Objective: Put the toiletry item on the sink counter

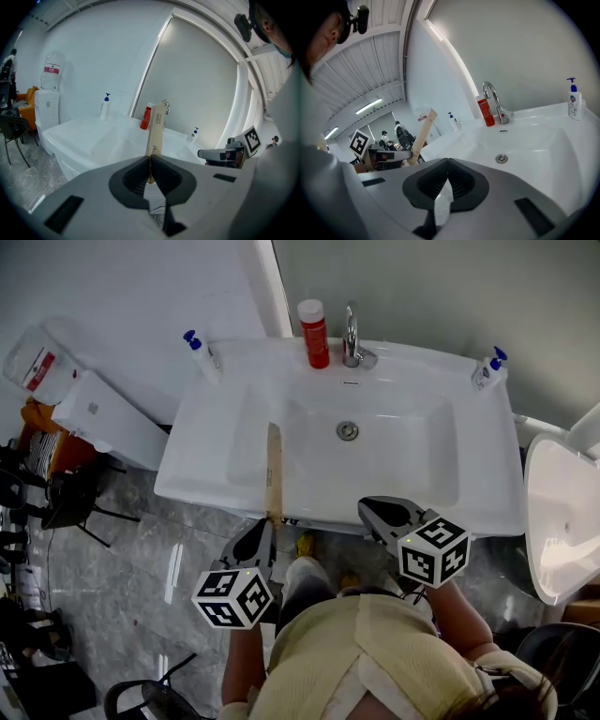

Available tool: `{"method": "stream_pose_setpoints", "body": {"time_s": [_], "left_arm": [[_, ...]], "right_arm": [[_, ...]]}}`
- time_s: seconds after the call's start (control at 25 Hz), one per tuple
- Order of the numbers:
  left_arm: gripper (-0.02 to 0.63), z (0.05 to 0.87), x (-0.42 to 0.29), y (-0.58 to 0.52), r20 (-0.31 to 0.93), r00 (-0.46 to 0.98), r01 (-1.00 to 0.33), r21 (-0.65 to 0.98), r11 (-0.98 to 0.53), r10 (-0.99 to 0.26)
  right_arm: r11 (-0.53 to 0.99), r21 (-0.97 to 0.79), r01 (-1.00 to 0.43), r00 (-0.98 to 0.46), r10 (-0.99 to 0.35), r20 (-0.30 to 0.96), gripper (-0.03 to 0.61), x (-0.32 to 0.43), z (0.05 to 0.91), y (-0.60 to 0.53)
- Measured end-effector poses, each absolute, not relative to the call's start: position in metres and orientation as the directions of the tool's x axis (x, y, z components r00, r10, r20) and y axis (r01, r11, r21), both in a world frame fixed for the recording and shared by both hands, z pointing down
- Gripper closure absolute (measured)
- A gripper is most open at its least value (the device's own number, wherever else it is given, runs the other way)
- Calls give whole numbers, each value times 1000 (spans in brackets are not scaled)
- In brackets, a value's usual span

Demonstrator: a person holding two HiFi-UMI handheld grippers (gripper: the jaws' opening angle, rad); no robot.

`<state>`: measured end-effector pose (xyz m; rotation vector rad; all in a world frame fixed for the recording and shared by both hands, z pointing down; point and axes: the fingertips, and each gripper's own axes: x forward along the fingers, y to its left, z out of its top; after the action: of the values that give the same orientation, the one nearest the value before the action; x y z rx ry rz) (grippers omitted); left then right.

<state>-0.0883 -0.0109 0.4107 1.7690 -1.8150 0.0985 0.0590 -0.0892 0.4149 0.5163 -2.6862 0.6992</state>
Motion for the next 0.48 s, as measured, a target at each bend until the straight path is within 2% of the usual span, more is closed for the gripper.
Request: {"method": "stream_pose_setpoints", "body": {"time_s": [0.48], "left_arm": [[568, 413, -123, -67, 470, 134, -938, 345, 42, -872]], "right_arm": [[786, -413, -459, -866, -293, 406, 554, 17, 417, -134]]}}
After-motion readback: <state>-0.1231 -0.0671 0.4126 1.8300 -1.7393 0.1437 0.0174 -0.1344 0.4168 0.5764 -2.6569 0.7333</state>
